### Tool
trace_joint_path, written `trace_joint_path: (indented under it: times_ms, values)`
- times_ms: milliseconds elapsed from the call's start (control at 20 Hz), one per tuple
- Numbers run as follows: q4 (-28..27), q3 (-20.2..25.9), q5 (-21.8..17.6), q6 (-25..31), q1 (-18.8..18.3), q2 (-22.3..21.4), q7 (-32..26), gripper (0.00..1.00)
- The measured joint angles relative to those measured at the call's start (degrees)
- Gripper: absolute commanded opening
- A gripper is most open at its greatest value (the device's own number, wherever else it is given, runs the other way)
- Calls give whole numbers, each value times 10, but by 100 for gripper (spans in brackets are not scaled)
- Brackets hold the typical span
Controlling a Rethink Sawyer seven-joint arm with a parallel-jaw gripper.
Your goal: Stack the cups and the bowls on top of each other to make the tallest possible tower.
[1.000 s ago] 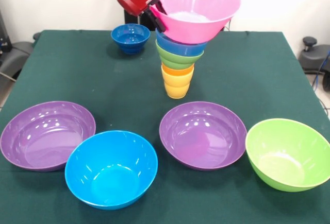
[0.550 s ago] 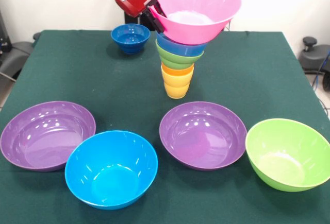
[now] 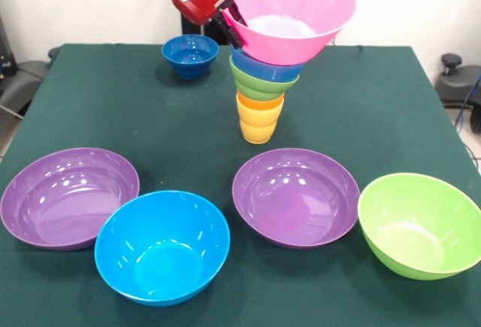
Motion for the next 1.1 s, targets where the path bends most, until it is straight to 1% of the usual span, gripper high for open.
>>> trace_joint_path:
  times_ms: [400,900,1100]
  values:
    - [0,0,3,0,5,-3,0,0]
    - [0,0,12,0,5,-29,0,0]
    - [0,0,12,0,5,-33,0,0]
